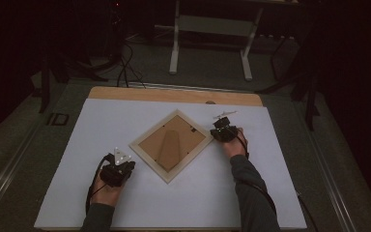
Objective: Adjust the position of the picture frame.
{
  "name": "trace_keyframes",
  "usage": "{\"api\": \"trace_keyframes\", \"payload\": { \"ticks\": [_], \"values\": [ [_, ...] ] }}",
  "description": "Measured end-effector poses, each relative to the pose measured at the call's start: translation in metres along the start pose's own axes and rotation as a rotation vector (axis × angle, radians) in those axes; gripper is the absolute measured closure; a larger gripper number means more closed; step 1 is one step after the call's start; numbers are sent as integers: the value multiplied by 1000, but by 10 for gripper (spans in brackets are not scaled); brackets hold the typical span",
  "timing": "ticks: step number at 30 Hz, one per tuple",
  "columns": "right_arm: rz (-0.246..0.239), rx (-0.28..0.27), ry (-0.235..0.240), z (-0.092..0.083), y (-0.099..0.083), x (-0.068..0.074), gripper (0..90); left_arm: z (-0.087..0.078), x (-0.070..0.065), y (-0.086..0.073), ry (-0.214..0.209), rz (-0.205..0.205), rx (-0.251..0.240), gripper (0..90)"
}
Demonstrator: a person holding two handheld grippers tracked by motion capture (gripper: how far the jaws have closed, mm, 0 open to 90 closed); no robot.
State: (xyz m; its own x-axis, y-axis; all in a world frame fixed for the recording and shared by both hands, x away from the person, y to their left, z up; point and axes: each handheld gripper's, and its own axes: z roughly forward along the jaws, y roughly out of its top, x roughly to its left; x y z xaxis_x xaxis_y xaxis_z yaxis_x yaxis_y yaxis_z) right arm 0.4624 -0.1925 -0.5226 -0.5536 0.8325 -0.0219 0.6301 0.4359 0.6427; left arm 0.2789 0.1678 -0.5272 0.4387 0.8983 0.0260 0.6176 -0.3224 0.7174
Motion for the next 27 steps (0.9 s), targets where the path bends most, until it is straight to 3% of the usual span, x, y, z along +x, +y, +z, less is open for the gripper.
{"api": "trace_keyframes", "payload": {
  "ticks": [10, 27],
  "values": [
    [-6, -14, 43, -5, -9, 4, 900, 5, -6, 2, -32, 4, 11, 900],
    [18, -39, 79, -12, -21, 10, 900, 12, -17, 3, -46, 43, 40, 900]
  ]
}}
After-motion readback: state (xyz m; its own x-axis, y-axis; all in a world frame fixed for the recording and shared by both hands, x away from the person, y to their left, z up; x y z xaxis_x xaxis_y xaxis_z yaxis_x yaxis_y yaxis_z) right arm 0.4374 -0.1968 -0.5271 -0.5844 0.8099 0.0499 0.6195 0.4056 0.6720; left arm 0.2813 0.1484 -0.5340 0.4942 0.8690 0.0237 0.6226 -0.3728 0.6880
